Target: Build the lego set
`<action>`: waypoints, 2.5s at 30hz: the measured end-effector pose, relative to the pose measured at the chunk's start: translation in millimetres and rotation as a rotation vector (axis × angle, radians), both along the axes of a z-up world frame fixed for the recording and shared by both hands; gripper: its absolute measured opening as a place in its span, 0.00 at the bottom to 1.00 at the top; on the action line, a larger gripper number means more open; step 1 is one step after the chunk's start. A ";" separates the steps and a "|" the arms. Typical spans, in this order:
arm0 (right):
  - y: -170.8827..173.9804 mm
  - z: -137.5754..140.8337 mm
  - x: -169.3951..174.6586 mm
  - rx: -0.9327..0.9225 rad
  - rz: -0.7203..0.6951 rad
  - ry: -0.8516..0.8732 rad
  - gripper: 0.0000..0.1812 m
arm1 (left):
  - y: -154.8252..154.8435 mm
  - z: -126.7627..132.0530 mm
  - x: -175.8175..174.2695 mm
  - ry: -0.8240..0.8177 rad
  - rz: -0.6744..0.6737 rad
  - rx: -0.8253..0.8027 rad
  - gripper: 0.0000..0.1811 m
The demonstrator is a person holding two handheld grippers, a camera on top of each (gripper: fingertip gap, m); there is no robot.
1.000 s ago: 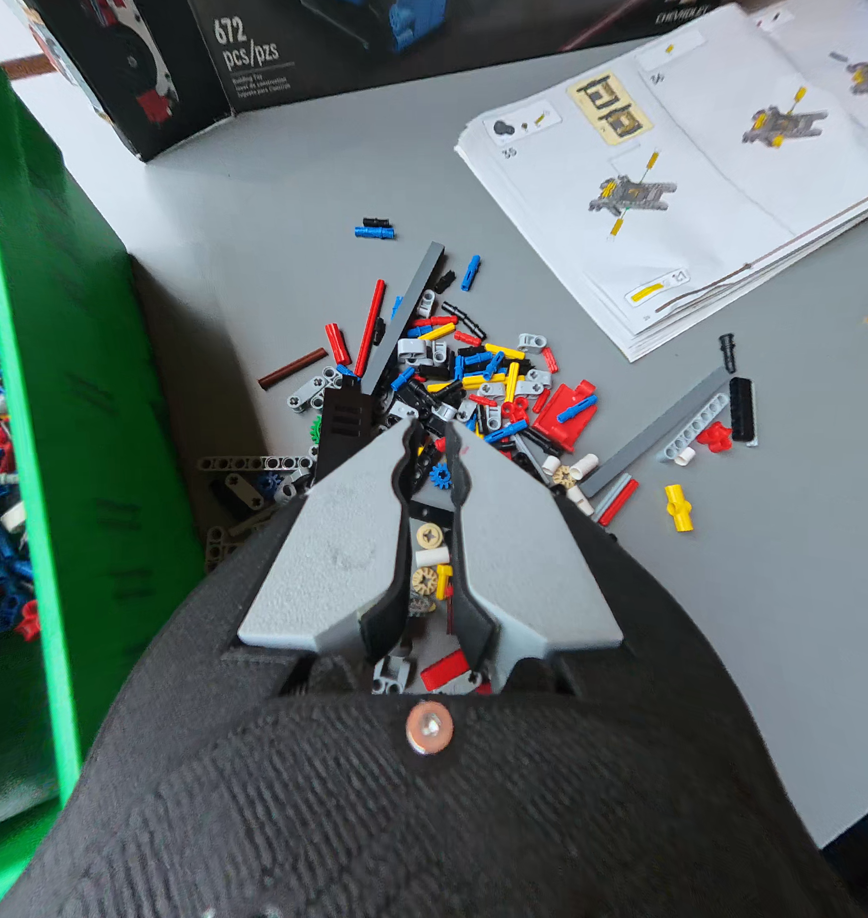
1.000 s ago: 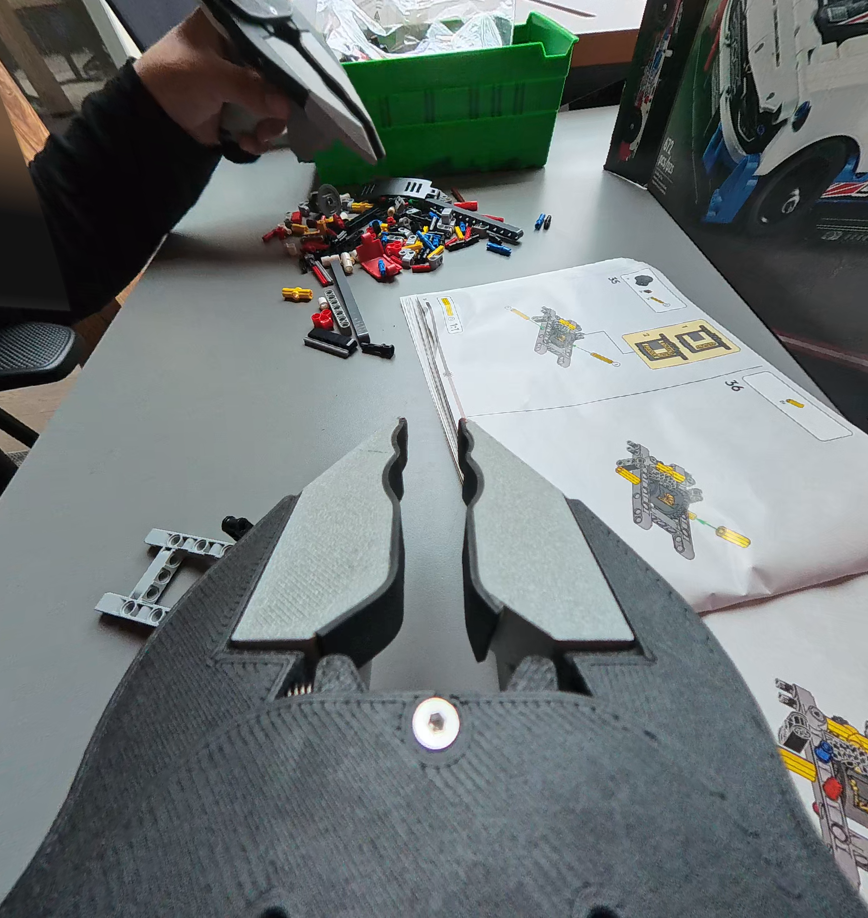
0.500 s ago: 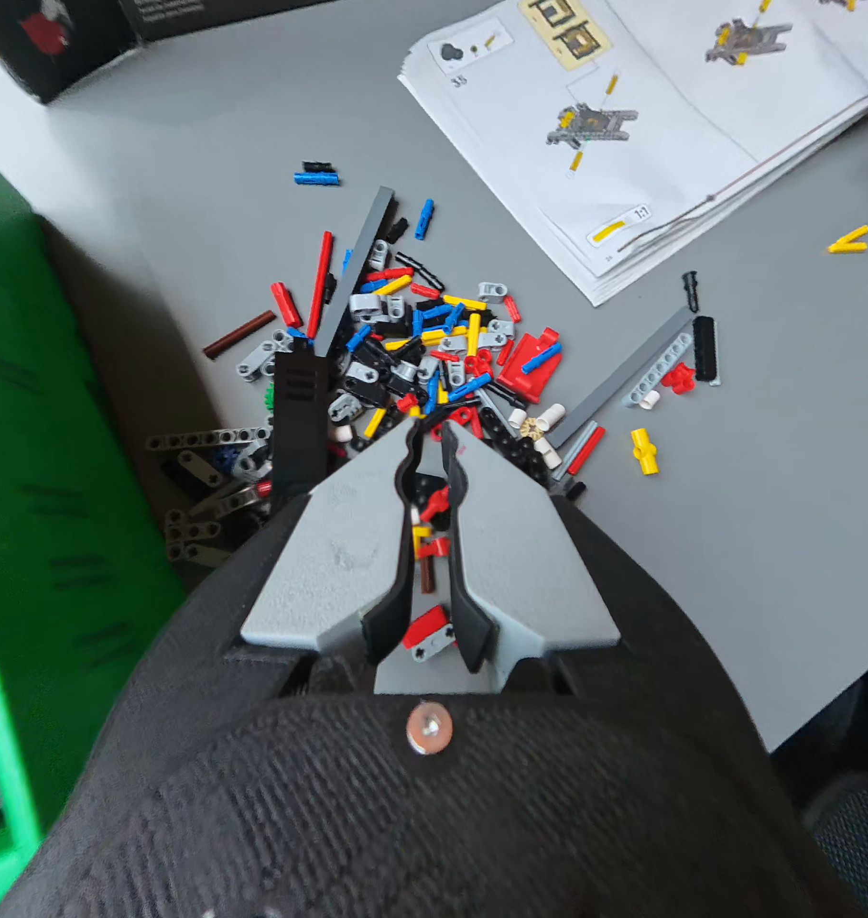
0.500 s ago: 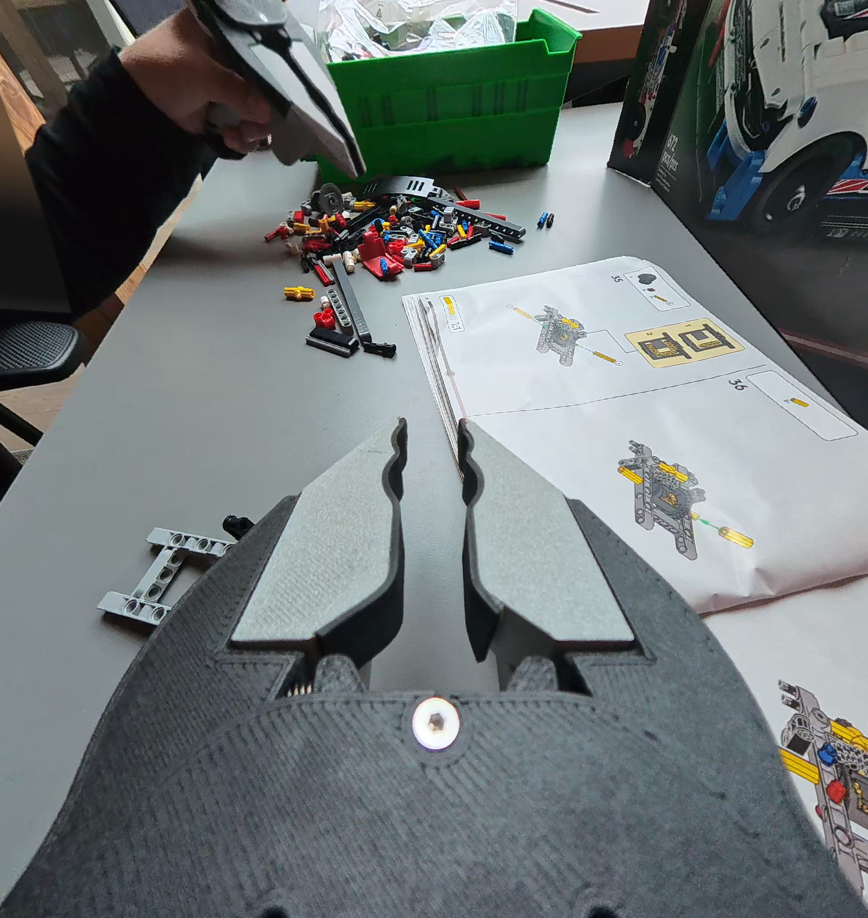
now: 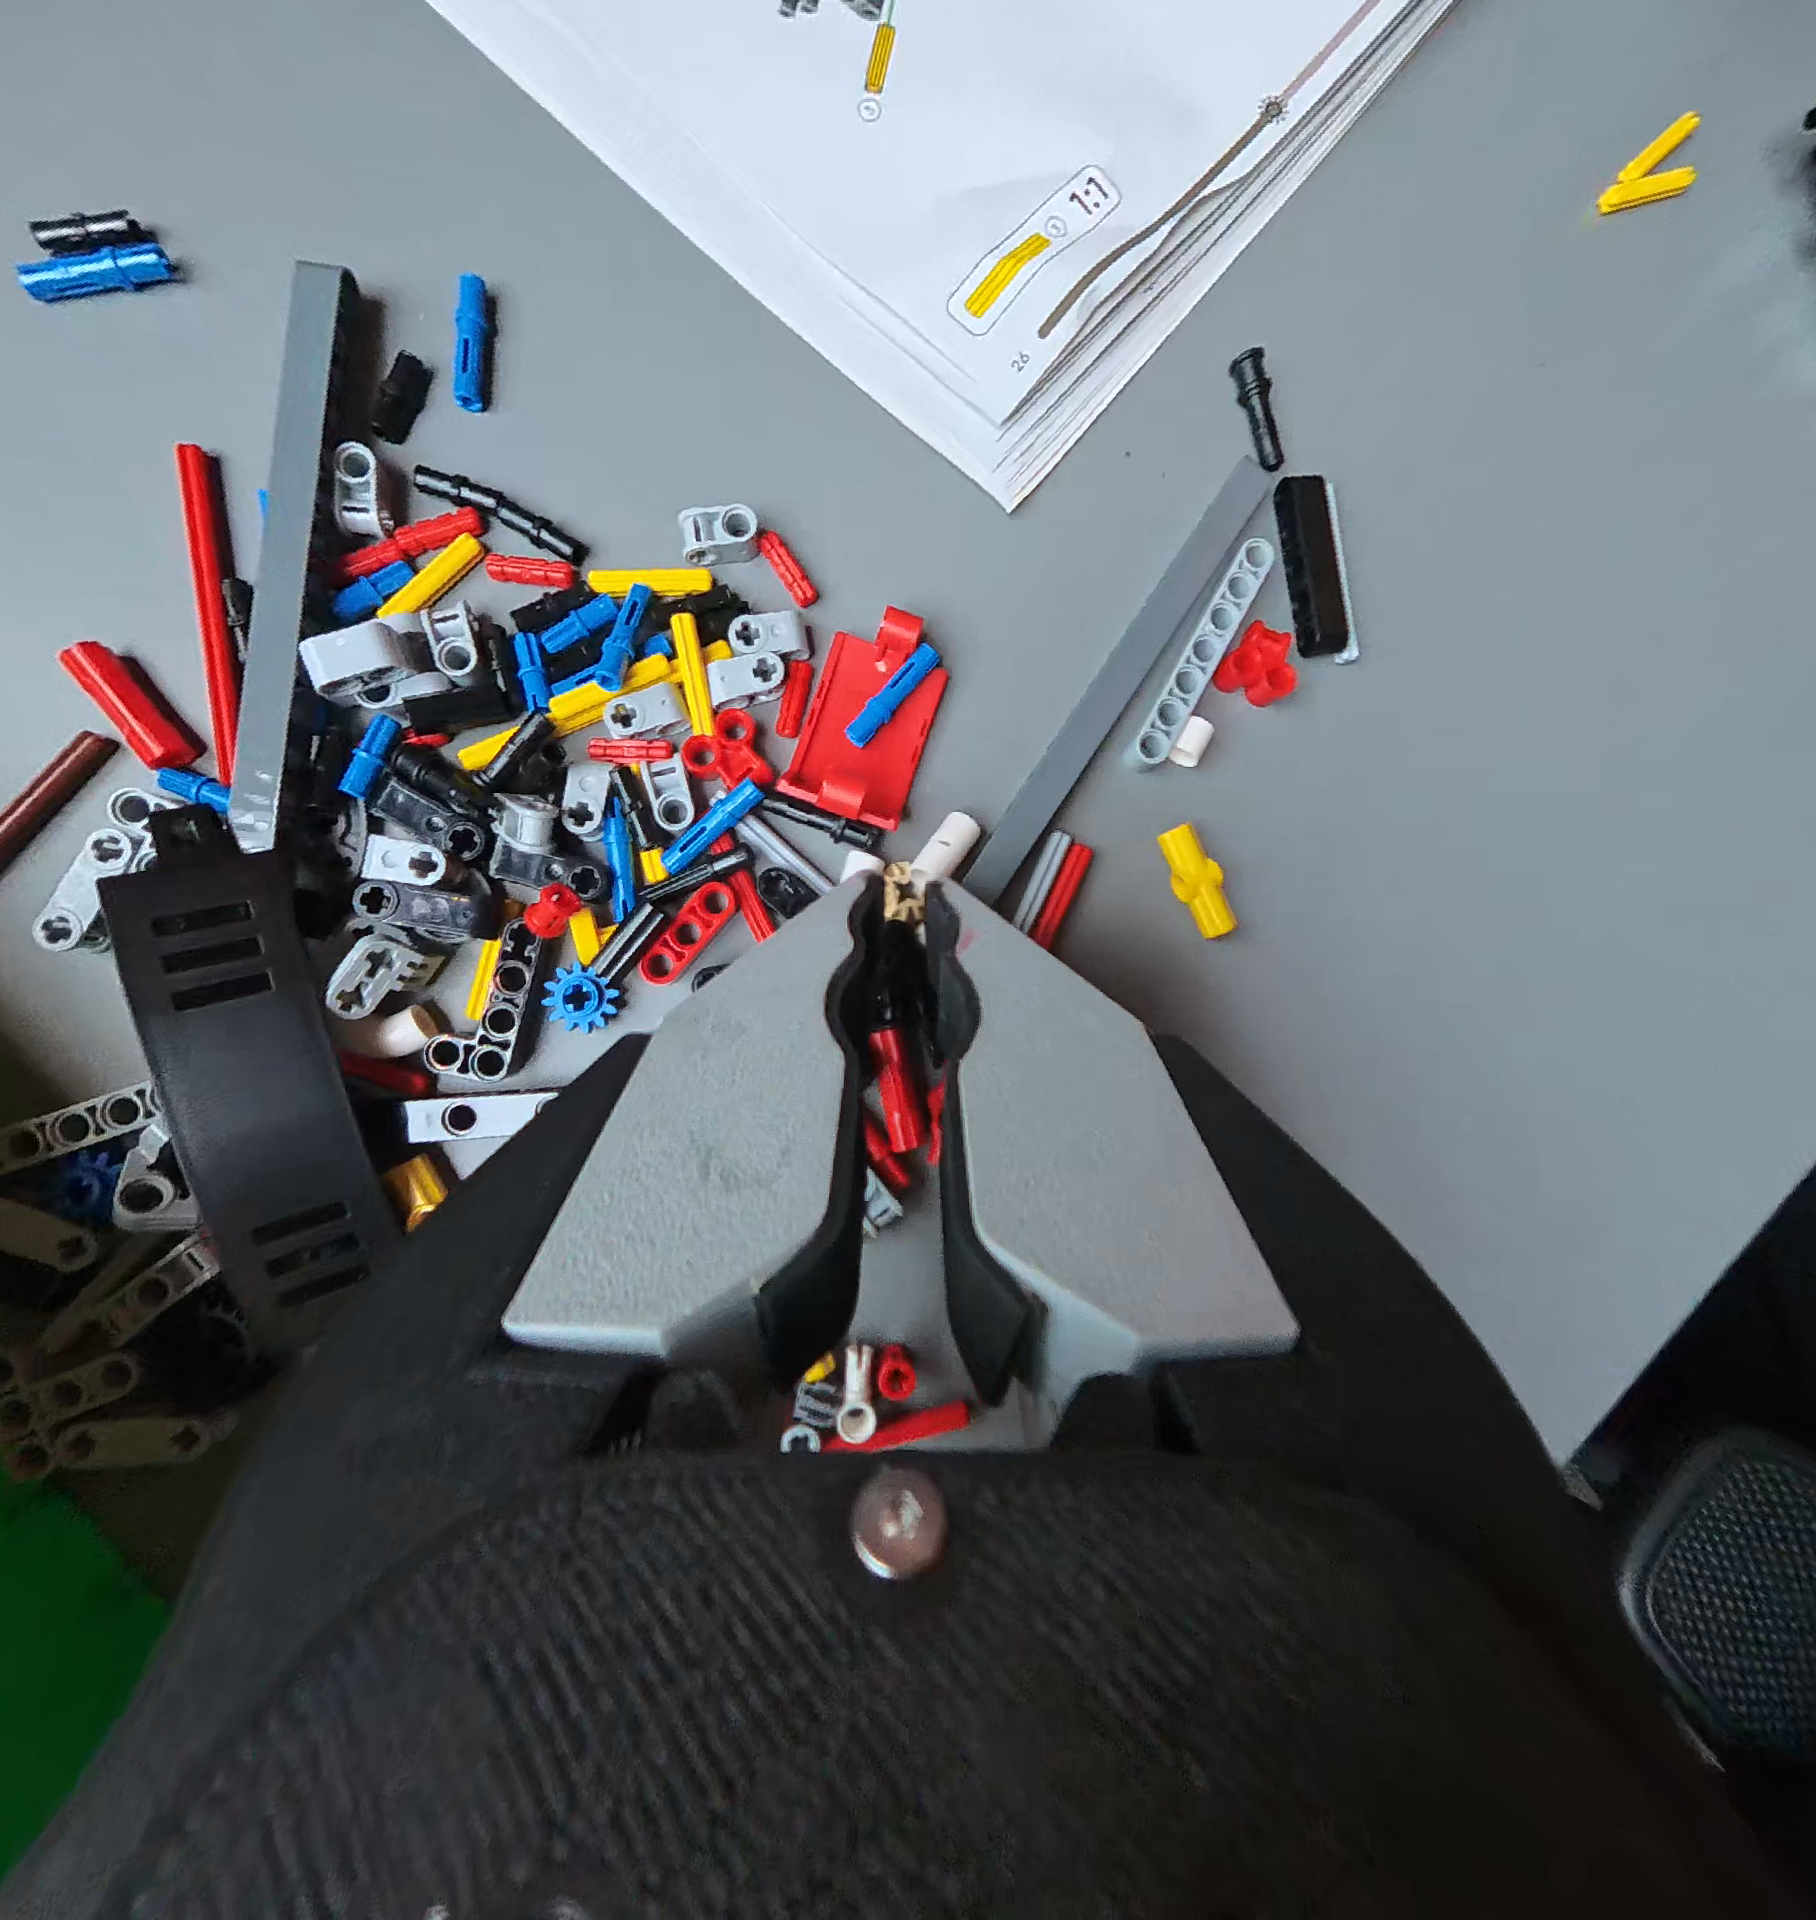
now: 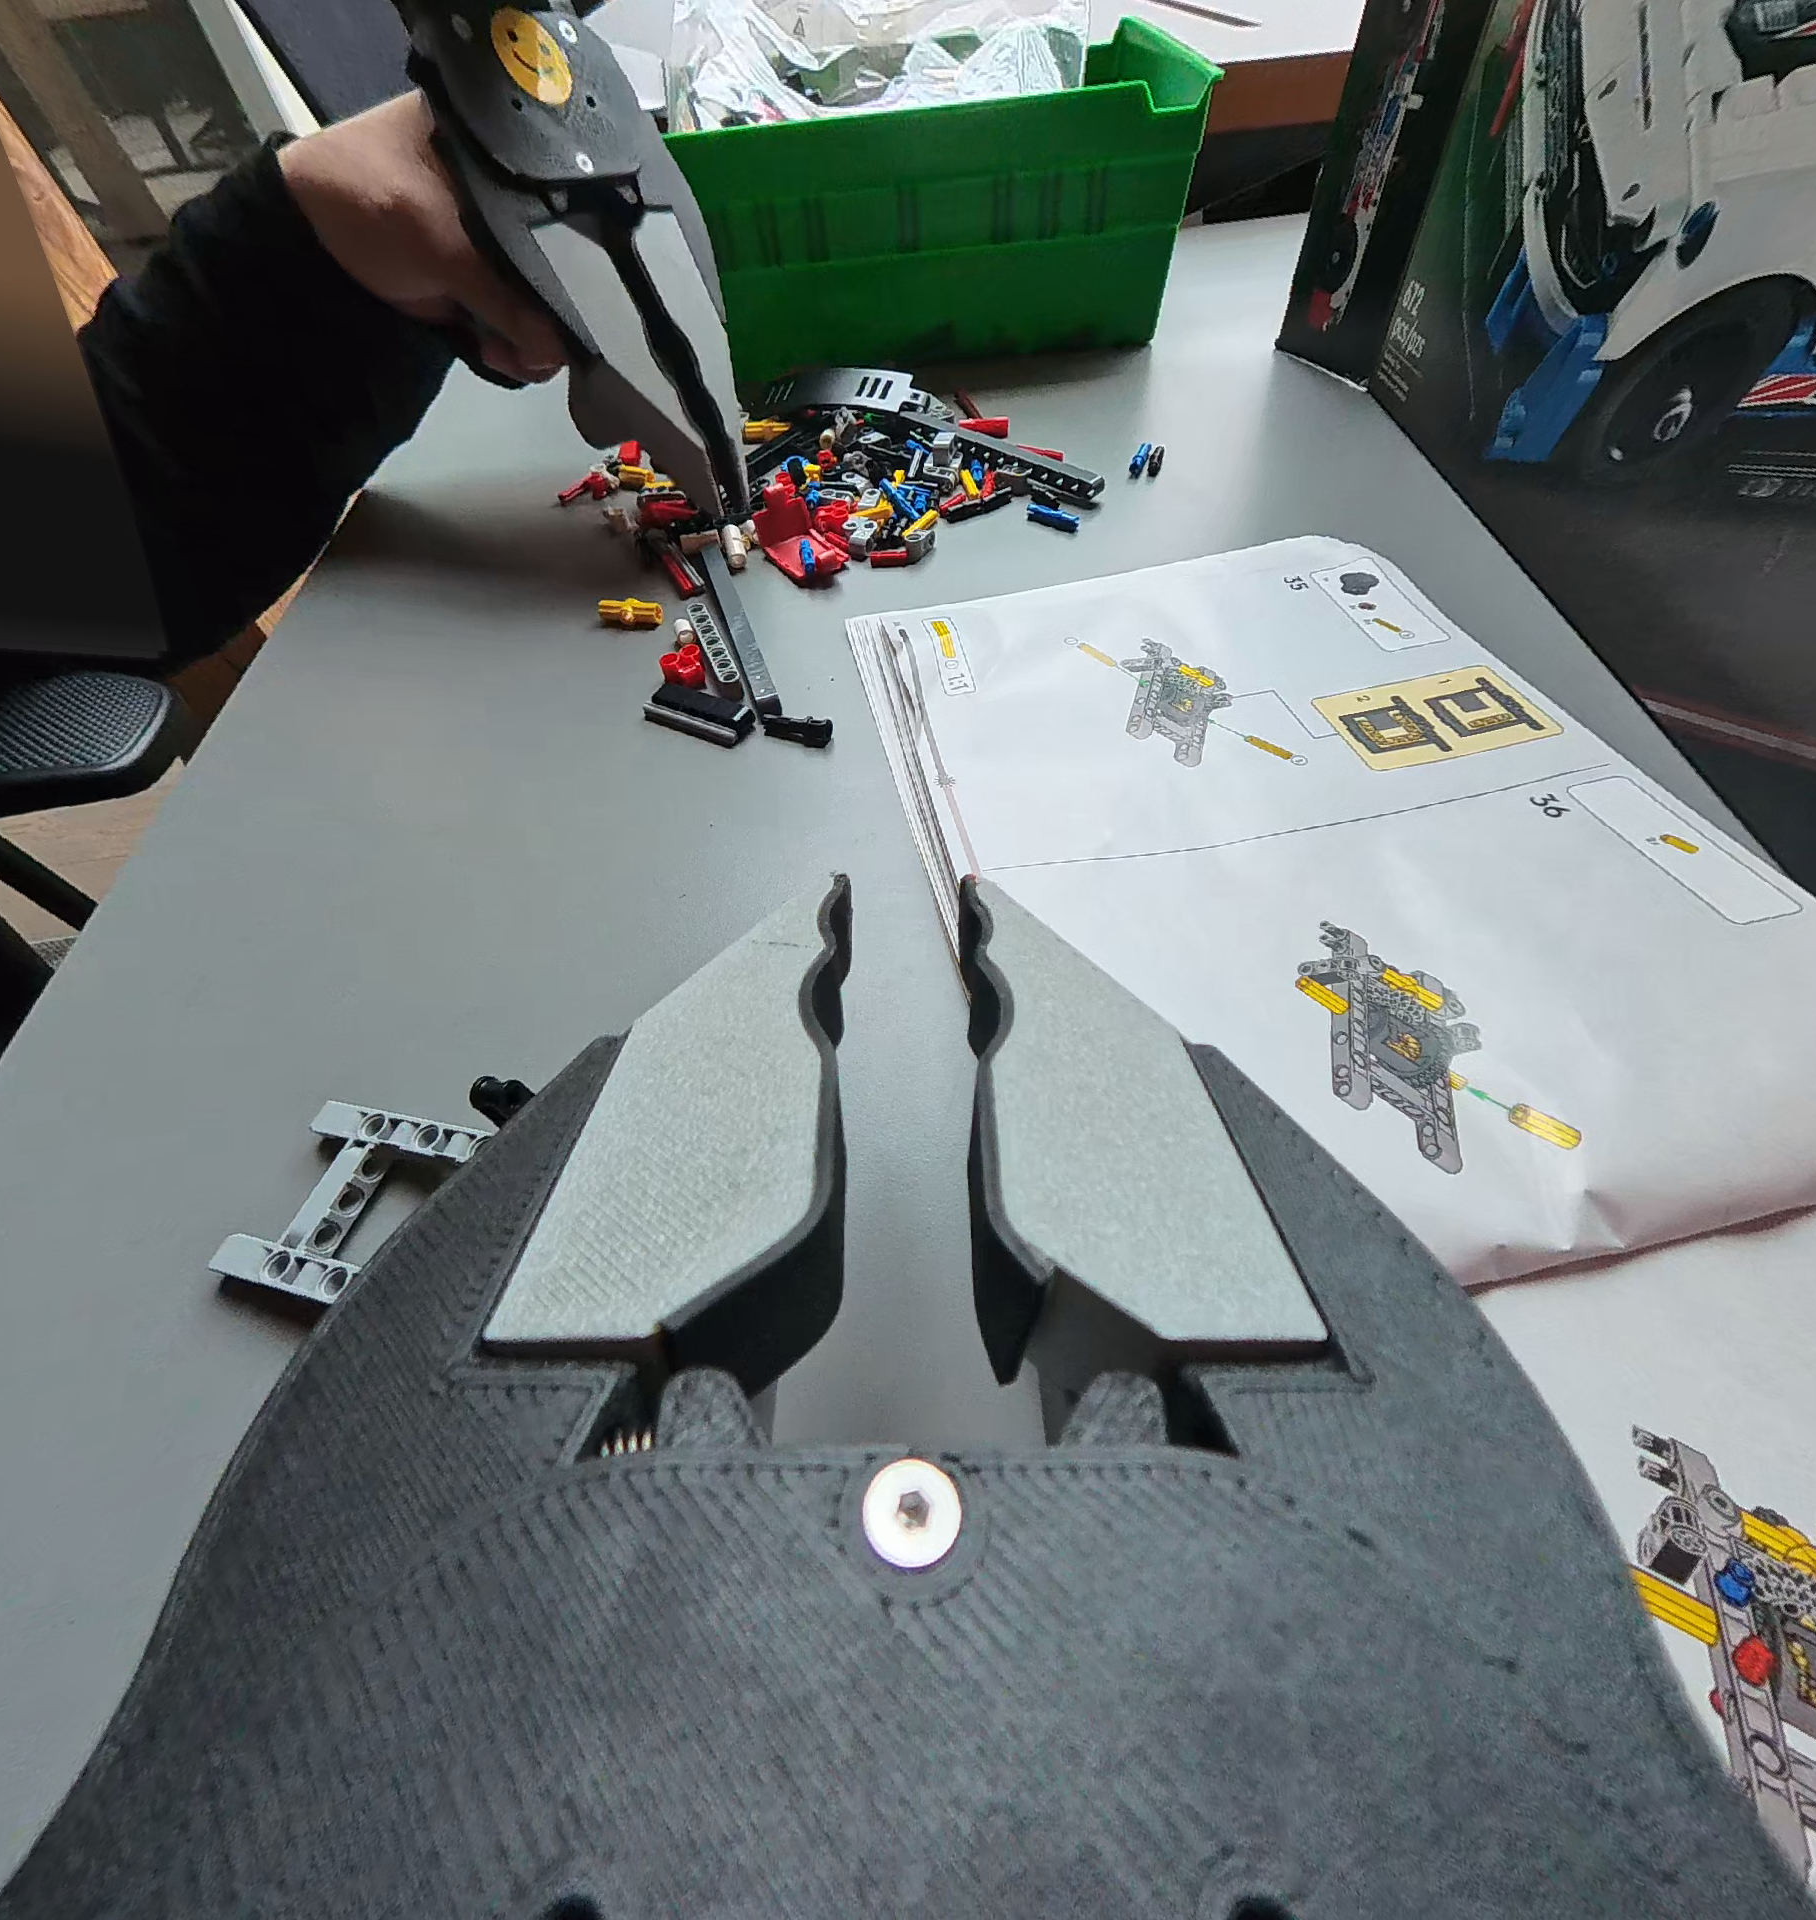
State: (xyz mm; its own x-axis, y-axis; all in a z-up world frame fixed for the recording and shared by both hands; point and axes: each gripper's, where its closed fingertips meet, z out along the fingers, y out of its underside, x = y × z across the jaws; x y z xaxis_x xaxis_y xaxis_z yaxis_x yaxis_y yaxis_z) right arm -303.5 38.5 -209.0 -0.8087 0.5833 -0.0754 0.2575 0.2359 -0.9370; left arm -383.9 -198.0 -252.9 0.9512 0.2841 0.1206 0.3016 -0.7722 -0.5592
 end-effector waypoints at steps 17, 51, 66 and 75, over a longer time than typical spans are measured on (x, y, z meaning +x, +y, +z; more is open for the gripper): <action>-0.5 0.0 0.3 -0.002 0.005 0.000 0.09 | 6.9 -7.4 2.9 0.008 -0.032 -0.015 0.03; 4.9 9.3 1.0 -0.031 -0.025 0.062 0.09 | 37.3 42.9 -7.6 0.159 -0.056 0.344 0.07; 8.8 18.5 8.6 -0.117 -0.006 0.061 0.10 | 35.7 47.5 -35.5 0.331 0.100 0.401 0.06; 9.8 19.4 8.5 -0.126 -0.008 0.061 0.10 | 33.1 49.1 -38.5 0.358 0.109 0.406 0.04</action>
State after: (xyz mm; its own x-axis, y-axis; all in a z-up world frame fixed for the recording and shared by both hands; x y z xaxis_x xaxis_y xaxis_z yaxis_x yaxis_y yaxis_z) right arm -295.0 48.3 -189.6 -0.8091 0.5792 -0.0993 0.2004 0.1132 -0.9731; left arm -422.4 -165.0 -203.8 0.9206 0.3813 -0.0850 0.1036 -0.4480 -0.8880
